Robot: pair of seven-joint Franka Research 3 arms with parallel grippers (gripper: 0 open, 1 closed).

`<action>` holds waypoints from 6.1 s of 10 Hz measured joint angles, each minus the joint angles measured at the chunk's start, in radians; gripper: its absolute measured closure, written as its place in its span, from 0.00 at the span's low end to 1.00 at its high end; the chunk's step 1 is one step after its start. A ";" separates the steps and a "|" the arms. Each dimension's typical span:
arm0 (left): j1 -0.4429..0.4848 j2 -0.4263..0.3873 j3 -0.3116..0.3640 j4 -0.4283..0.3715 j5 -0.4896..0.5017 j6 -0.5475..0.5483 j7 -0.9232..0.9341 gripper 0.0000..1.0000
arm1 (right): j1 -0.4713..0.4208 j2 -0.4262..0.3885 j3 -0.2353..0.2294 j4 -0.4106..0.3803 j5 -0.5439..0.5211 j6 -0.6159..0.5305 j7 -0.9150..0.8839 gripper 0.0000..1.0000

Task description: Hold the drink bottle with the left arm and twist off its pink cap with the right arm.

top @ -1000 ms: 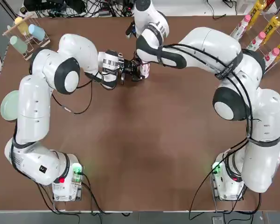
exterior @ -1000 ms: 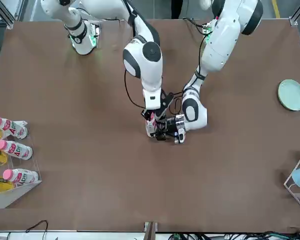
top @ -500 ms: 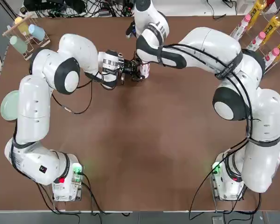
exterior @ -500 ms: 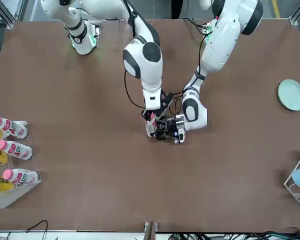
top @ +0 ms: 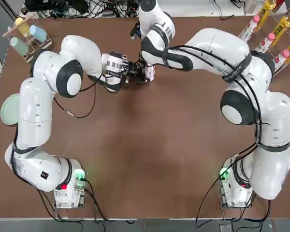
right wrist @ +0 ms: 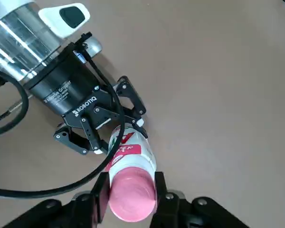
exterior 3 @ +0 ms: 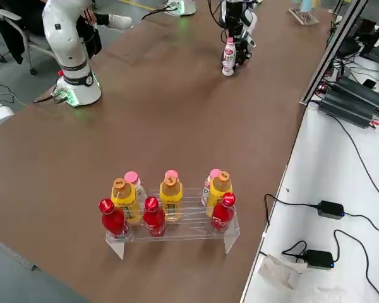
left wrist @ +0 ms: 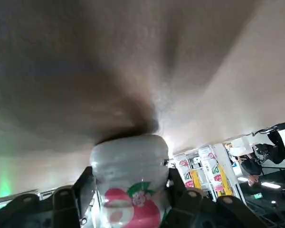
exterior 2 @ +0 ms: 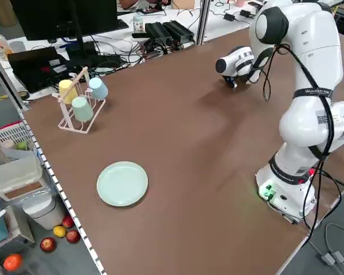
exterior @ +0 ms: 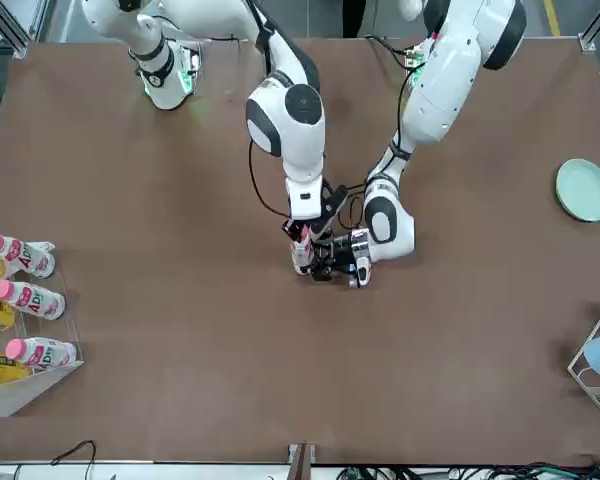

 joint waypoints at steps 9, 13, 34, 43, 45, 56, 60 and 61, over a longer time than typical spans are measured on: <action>0.002 0.001 -0.001 0.000 -0.011 0.001 -0.003 0.33 | -0.007 0.000 0.000 0.002 0.000 -0.002 -0.022 0.57; 0.003 0.001 -0.001 0.000 -0.011 0.001 -0.003 0.33 | -0.005 -0.001 0.001 0.003 0.000 -0.002 -0.198 0.57; 0.007 0.002 -0.005 0.001 -0.014 0.002 -0.006 0.31 | -0.265 -0.044 -0.018 -0.085 0.000 -0.084 -0.603 0.55; 0.011 0.002 -0.007 0.001 -0.014 0.001 -0.007 0.04 | -0.267 -0.024 -0.008 -0.345 0.047 0.211 -0.592 0.37; 0.013 0.002 -0.007 0.001 -0.014 0.001 -0.007 0.01 | -0.273 -0.052 -0.016 -0.334 0.047 0.176 -0.575 0.10; 0.081 -0.080 -0.003 -0.046 0.102 0.000 -0.061 0.01 | -0.694 -0.461 -0.011 -0.023 0.067 -0.582 -0.214 0.00; 0.152 -0.216 0.027 -0.131 0.300 0.002 -0.093 0.00 | -0.869 -0.533 0.000 -0.023 0.075 -0.633 -0.164 0.00; 0.158 -0.226 0.055 -0.134 0.356 0.002 -0.092 0.00 | -0.868 -0.555 0.005 -0.027 0.078 -0.650 -0.162 0.00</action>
